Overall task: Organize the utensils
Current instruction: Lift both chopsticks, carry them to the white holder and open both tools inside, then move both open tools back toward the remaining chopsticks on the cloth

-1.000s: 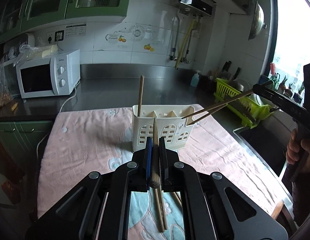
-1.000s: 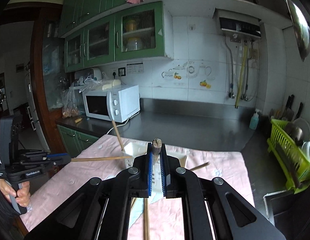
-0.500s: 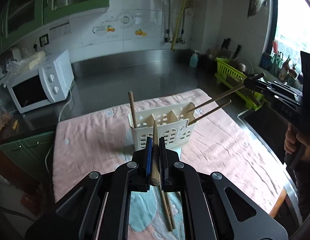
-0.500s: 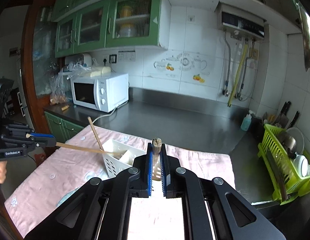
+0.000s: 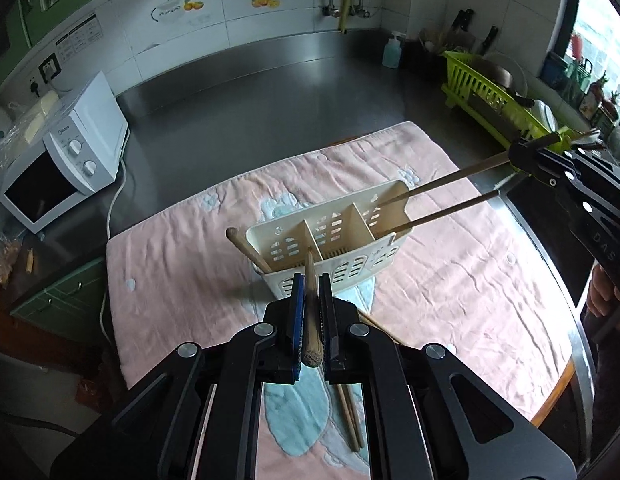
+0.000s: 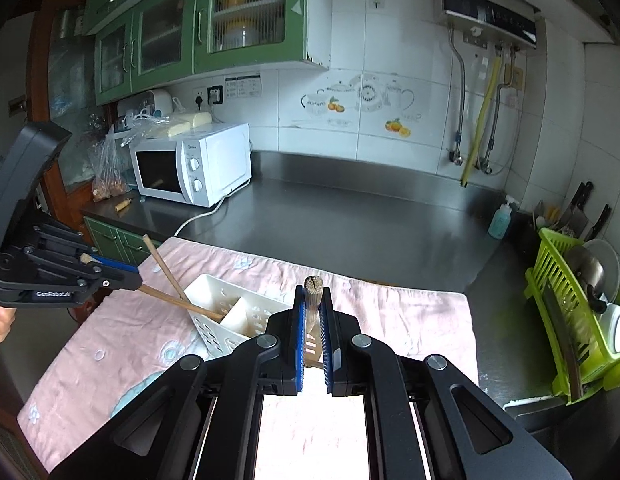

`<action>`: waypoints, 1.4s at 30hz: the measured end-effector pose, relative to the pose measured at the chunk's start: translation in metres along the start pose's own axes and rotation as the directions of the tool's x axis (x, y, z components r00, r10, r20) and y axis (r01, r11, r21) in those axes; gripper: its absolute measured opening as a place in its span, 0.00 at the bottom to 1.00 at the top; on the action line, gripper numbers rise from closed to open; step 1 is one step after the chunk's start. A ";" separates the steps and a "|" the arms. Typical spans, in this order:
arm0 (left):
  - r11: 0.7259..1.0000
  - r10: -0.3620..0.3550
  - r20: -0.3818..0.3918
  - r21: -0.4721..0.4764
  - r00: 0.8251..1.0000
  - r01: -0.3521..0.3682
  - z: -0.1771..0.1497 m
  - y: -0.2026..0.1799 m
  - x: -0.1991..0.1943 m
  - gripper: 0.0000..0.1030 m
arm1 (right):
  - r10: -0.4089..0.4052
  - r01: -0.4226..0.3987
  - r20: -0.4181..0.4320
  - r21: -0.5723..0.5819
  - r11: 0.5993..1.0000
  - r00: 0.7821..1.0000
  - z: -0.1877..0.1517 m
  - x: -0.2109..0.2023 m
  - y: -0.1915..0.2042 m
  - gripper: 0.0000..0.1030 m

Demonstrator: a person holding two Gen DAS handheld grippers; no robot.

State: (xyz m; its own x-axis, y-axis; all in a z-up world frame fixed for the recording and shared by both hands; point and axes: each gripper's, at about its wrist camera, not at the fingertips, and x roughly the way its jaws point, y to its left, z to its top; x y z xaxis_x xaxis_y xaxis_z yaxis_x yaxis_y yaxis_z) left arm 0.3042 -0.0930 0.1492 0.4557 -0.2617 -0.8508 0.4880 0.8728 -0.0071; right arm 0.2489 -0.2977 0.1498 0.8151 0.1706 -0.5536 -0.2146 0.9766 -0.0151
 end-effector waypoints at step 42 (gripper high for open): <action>1.000 0.024 0.341 0.000 0.940 -0.025 -0.121 -0.013 -0.044 0.44 | 0.004 -0.002 0.074 -0.031 1.000 0.997 -0.096 -0.051 0.043 0.29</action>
State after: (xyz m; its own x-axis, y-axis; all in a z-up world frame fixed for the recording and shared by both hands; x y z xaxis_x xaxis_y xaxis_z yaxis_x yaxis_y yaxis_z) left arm 0.1874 -0.0431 0.1234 0.6933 -0.3658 -0.6209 0.4762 0.8792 0.0138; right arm 0.1468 -0.2774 0.0974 0.8517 0.1839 -0.4907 -0.2329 0.9717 -0.0401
